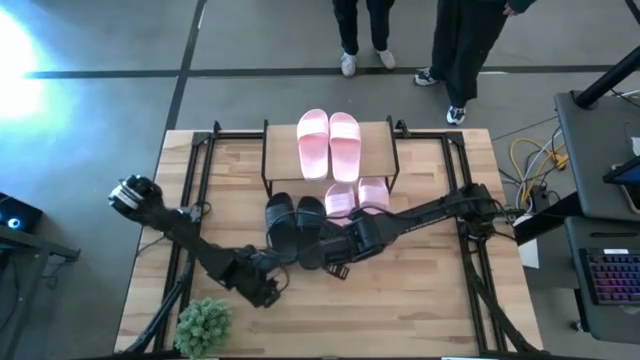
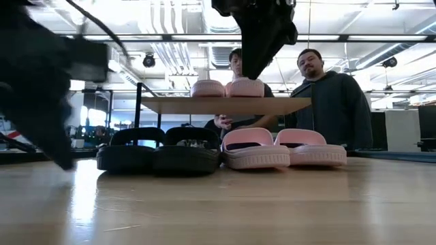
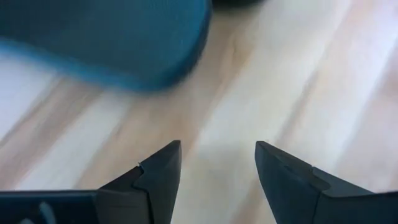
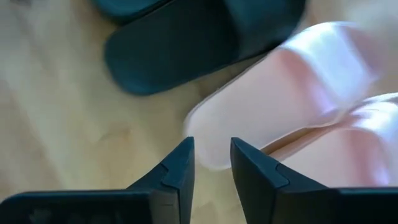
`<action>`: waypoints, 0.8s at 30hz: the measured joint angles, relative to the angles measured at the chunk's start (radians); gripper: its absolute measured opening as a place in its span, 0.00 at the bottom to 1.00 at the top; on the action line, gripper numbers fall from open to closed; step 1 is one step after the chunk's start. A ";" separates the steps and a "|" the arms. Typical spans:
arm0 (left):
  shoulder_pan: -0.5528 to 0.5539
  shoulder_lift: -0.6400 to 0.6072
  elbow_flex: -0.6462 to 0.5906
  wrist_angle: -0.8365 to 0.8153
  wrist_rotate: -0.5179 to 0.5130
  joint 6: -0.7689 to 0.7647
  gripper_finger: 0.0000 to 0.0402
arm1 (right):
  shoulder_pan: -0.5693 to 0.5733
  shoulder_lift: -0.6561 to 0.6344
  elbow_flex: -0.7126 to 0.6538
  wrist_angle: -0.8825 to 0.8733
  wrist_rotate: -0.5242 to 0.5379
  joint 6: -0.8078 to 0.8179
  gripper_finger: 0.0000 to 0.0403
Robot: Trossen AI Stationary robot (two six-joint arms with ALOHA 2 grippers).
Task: Pick and place slides into the shelf
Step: Adjust the black sandals under the shelf
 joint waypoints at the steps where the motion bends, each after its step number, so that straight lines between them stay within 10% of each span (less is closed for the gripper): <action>1: -0.019 -0.022 0.003 -0.042 -0.002 -0.030 0.48 | 0.004 0.000 -0.001 0.002 -0.016 -0.004 0.23; 10: -0.067 -0.223 -0.092 -0.428 -0.227 -0.506 0.41 | 0.007 0.000 -0.026 0.033 0.017 0.010 0.19; 24: 0.211 -0.348 -0.266 -0.172 -0.238 -0.172 0.13 | 0.010 0.000 -0.028 0.060 0.017 0.028 0.19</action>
